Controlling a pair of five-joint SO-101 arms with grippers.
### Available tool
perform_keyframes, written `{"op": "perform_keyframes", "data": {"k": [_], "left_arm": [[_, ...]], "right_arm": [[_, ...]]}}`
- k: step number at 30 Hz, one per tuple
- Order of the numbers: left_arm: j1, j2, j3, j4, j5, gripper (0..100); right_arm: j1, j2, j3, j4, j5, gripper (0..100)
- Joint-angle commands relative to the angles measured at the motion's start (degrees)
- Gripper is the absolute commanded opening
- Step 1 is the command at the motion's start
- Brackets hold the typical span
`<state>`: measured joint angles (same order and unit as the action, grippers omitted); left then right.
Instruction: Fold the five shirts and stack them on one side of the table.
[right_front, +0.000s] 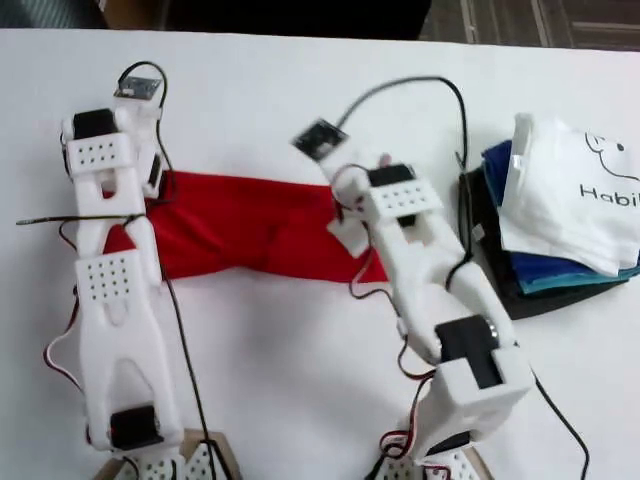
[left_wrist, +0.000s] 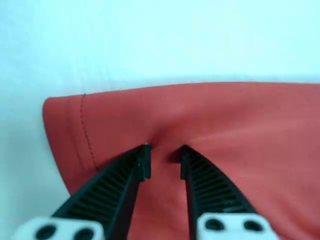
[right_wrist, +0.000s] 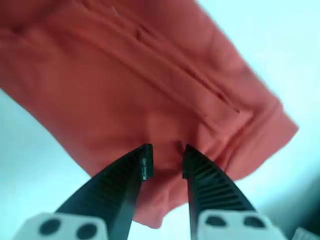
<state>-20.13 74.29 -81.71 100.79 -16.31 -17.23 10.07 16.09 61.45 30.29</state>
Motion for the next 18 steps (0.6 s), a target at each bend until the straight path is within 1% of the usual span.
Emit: {"op": "perform_keyframes", "data": {"k": [1, 6, 10, 14, 16, 18], "left_arm": [[0.4, 0.3, -0.1, -1.0, 0.4, 13], [0.5, 0.3, -0.1, -1.0, 0.4, 13], [0.5, 0.3, -0.1, -1.0, 0.4, 13], [0.5, 0.3, 0.0, -1.0, 0.4, 13], [0.5, 0.3, 0.0, -1.0, 0.4, 13], [0.5, 0.3, 0.0, -0.9, 0.4, 13]], "right_arm": [[3.3, -3.8, 3.9, -3.3, 0.4, 11.3], [5.4, -4.0, 4.5, -5.0, 4.3, 11.3], [2.6, -7.2, 2.8, -4.4, 4.0, 11.3], [-1.4, -14.4, 2.1, -5.4, 4.0, 11.3], [-2.6, -16.7, 2.4, -7.6, 3.2, 11.3], [-2.8, -16.5, 3.7, -10.9, -0.9, 11.4]]}}
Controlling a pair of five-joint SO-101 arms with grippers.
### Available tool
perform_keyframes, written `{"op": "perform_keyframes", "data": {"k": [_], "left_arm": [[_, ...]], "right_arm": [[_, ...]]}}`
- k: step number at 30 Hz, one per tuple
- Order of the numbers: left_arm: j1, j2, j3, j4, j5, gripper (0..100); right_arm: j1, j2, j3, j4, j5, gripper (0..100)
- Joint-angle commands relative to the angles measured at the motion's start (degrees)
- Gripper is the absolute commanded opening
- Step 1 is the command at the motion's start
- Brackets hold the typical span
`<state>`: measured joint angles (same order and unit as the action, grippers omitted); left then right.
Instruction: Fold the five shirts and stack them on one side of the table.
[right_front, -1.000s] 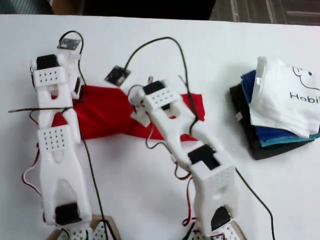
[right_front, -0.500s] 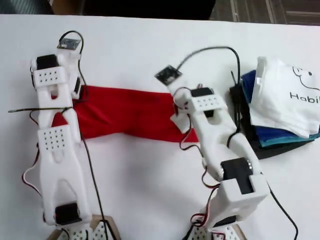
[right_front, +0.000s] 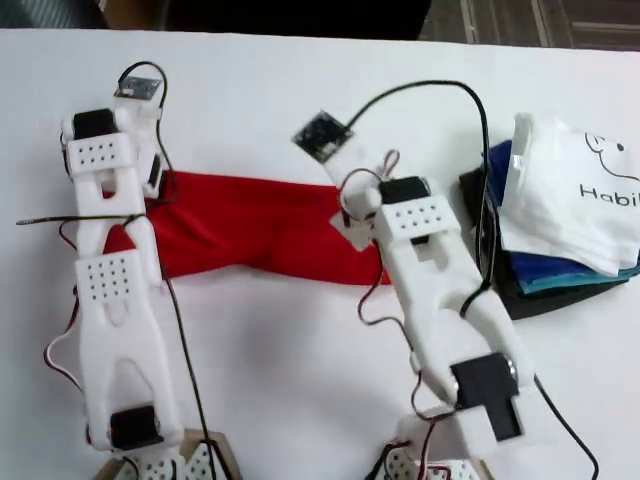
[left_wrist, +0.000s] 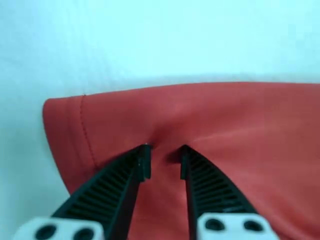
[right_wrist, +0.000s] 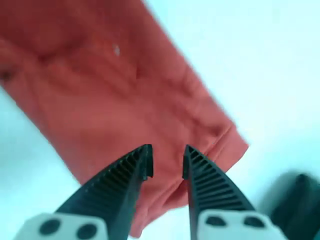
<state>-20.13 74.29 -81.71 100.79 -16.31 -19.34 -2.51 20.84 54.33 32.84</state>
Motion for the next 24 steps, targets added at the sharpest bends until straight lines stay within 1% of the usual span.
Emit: {"op": "perform_keyframes", "data": {"k": [1, 3, 6, 9, 11, 13, 14, 18, 24], "left_arm": [[0.5, 0.3, 0.0, -0.8, 0.4, 13], [0.5, 0.3, -0.3, -0.8, 0.9, 13], [0.4, -0.8, -1.2, -0.5, 3.5, 13], [0.2, -3.7, -6.2, 1.6, 4.1, 14], [-0.7, -6.3, -7.1, 1.7, 3.9, 14], [-2.0, -9.1, -5.4, 1.7, 3.6, 14], [-2.9, -10.5, -3.7, 1.7, 3.0, 14], [-7.6, -15.9, 6.7, 1.7, -0.4, 22], [-12.1, -22.3, 27.0, 1.5, -7.6, 23]], "right_arm": [[-0.6, -3.3, 0.4, -6.2, -5.0, 11.5], [0.0, -1.1, 4.5, -12.2, -7.5, 11.5], [0.2, 2.6, 10.8, -22.6, -11.1, 11.5], [0.1, 5.1, 15.4, -30.5, -14.8, 11.5], [0.2, 5.4, 16.6, -32.4, -15.6, 11.5], [0.3, 4.7, 16.7, -32.5, -15.5, 11.5], [0.2, 4.5, 16.9, -32.5, -15.5, 11.5], [0.2, 4.5, 16.9, -32.7, -15.5, 11.5], [0.2, 4.5, 16.9, -32.8, -15.5, 11.3]]}}
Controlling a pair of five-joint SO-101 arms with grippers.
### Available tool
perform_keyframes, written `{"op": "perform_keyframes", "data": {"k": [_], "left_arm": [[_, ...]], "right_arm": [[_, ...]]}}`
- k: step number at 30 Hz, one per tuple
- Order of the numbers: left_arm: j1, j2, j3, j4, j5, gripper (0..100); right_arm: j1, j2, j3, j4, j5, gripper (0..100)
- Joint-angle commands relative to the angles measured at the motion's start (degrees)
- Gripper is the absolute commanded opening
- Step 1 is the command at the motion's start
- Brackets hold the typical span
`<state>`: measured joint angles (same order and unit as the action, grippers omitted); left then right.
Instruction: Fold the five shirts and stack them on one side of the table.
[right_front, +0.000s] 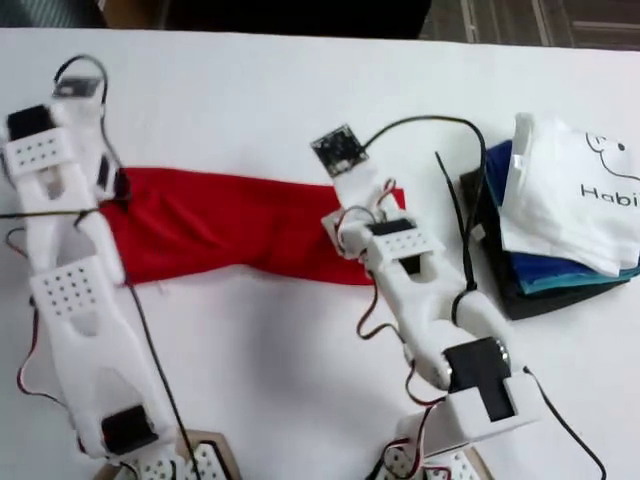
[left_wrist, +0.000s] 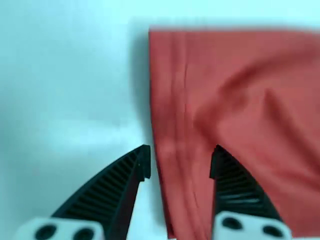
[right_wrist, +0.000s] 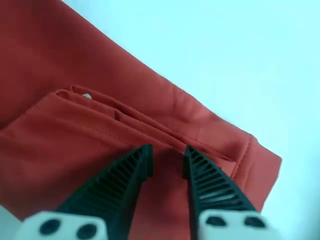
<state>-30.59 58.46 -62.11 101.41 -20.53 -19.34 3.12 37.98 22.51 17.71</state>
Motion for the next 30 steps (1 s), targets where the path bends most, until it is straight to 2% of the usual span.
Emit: {"op": "perform_keyframes", "data": {"k": [1, 5, 12, 22, 30], "left_arm": [[-1.8, -7.2, 9.8, 0.9, -4.7, 23], [-2.0, -7.8, 11.3, 0.3, -8.7, 23], [-2.0, -7.7, 6.8, -2.8, -14.2, 23], [-2.5, -7.2, 5.5, -5.6, -14.0, 23], [-1.3, 2.8, 5.8, -7.8, -13.5, 23]], "right_arm": [[0.2, -1.1, -0.3, -1.0, -0.4, 11.3], [0.2, -1.1, -0.3, -1.0, -0.4, 11.3], [0.2, -1.1, -0.3, -1.0, -0.4, 11.2], [0.2, -1.1, -0.3, -1.0, -0.4, 11.2], [0.2, -1.1, -0.3, -1.0, -0.4, 11.2]]}}
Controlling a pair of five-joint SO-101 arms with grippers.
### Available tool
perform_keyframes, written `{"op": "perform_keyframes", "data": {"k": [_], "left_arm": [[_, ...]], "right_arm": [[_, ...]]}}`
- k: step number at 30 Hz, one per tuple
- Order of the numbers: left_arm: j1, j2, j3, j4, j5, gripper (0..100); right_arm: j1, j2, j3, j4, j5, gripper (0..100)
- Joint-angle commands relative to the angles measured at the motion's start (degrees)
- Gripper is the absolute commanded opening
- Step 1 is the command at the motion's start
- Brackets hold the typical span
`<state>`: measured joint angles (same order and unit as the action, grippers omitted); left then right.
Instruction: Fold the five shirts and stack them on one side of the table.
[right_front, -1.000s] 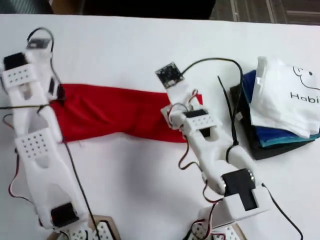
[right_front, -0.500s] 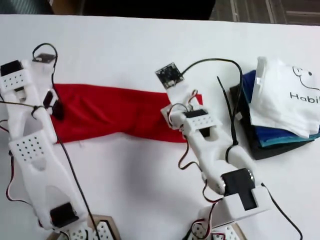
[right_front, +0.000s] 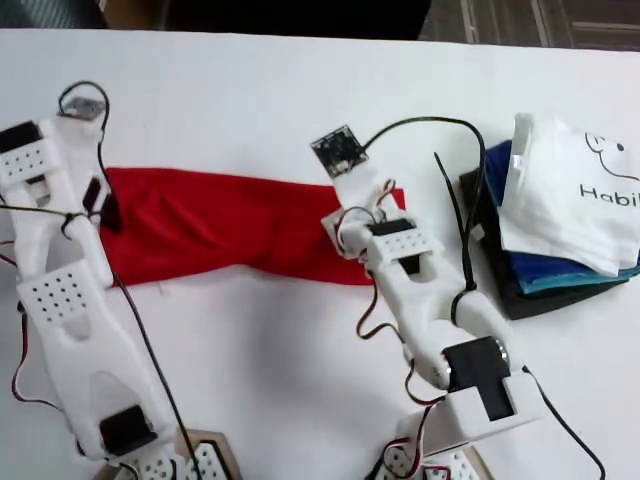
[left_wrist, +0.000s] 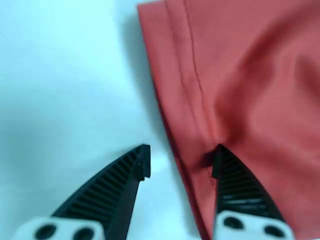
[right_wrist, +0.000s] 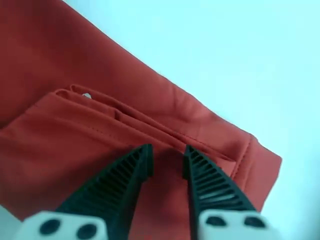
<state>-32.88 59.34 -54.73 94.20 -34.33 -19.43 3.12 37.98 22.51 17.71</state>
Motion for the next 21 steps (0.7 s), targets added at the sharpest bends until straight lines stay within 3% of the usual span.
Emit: {"op": "perform_keyframes", "data": {"k": [1, 7, 11, 21], "left_arm": [[1.4, 2.9, -1.8, -0.3, 0.3, 23], [4.6, 5.3, -5.4, 6.9, 0.2, 21], [6.3, 5.4, -4.2, 7.3, -0.1, 2], [3.3, 1.8, -7.3, 7.8, 0.2, 3]], "right_arm": [[0.3, -1.1, -0.3, -1.0, -0.4, 11.2], [0.3, -1.1, -0.3, -1.0, -0.4, 11.2], [0.3, -1.1, -0.3, -1.0, -0.4, 11.2], [0.7, -3.1, 1.1, -1.0, -0.7, 11.2]]}}
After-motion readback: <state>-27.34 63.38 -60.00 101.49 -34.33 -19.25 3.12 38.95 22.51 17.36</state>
